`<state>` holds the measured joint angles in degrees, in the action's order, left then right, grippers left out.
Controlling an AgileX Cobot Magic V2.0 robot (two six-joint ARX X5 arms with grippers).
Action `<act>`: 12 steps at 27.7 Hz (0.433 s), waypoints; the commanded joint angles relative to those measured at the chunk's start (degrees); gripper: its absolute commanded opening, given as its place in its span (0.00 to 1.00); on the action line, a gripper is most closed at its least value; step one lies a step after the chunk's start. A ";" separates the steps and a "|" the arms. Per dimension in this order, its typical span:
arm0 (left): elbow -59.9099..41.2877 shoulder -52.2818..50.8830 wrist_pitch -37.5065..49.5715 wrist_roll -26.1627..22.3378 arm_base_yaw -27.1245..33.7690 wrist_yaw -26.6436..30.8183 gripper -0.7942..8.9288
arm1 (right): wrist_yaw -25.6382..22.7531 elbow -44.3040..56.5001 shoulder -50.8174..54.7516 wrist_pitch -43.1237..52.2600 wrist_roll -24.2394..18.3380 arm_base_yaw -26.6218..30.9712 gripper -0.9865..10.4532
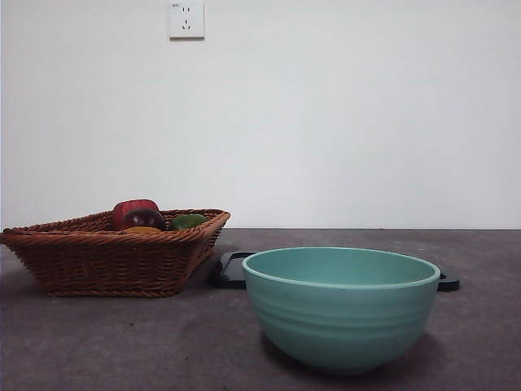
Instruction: Pick up the wifruite, put it on the bowl, pick up the plate, put it on desk
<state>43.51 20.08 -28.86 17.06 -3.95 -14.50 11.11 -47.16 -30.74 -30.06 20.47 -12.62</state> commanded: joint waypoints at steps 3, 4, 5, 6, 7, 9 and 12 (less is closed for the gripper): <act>8.66 6.60 -4.37 -2.29 -0.81 -4.66 0.10 | 4.20 -7.19 -4.98 -6.73 -4.76 -2.56 0.09; 10.05 7.65 -4.96 -2.80 -1.18 -5.60 0.10 | 4.68 -8.35 -5.75 -8.11 -5.38 -2.99 0.09; 11.15 8.46 -5.16 -2.91 -1.57 -6.45 0.10 | 5.51 -9.31 -6.40 -9.29 -6.19 -3.43 0.09; 12.28 9.27 -5.31 -2.91 -2.08 -7.34 0.10 | 6.08 -10.40 -7.10 -10.69 -6.88 -3.89 0.09; 13.33 9.99 -5.53 -2.91 -2.58 -8.20 0.10 | 6.86 -11.43 -7.67 -12.07 -7.54 -4.33 0.09; 15.28 11.37 -6.56 -2.95 -3.58 -9.73 0.10 | 8.61 -13.18 -8.52 -14.78 -8.94 -5.14 0.09; 17.40 13.00 -8.09 -2.99 -5.18 -12.59 0.10 | 11.04 -15.12 -8.87 -18.53 -10.95 -6.21 0.09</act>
<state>59.59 32.51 -36.91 14.90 -8.80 -26.20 21.63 -61.17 -39.42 -48.38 11.81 -18.48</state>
